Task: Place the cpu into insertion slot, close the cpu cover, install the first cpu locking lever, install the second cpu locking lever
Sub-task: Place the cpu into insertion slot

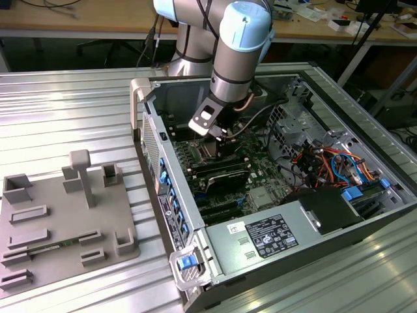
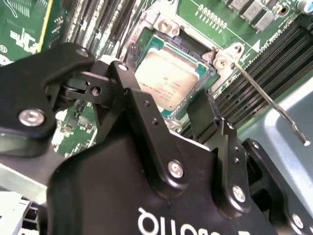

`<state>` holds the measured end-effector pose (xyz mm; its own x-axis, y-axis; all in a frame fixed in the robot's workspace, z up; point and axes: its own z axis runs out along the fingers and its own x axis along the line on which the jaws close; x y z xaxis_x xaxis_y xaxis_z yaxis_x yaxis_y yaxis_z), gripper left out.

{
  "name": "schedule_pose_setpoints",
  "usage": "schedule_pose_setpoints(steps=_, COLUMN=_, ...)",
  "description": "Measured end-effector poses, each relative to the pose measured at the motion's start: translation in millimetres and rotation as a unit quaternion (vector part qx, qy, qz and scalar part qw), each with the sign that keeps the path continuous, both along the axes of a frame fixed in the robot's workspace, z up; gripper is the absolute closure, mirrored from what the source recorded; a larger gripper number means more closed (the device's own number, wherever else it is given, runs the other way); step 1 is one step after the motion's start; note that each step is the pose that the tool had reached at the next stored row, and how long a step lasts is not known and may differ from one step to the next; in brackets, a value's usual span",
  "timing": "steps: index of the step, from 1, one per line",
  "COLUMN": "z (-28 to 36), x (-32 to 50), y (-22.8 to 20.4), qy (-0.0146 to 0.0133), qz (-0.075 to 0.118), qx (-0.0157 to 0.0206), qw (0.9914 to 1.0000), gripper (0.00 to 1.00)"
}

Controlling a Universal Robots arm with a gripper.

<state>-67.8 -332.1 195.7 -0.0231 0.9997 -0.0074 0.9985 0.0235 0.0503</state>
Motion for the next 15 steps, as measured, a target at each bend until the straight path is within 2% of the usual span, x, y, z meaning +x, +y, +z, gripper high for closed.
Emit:
schedule_pose_setpoints(steps=5, z=0.0, x=0.0, y=4.0, qy=0.0, qz=-0.003, qx=0.0001, qw=0.99999, gripper=0.32)
schedule_pose_setpoints(steps=8, z=-0.1, x=0.2, y=3.9, qy=0.0, qz=-0.002, qx=0.0001, qw=1.0, gripper=0.32)
schedule_pose_setpoints(steps=11, z=-0.1, x=0.2, y=2.3, qy=0.0, qz=0.009, qx=0.0001, qw=0.99996, gripper=0.32)
schedule_pose_setpoints(steps=15, z=0.3, x=0.2, y=2.0, qy=0.0003, qz=0.008, qx=-0.0004, qw=0.99996, gripper=0.34)
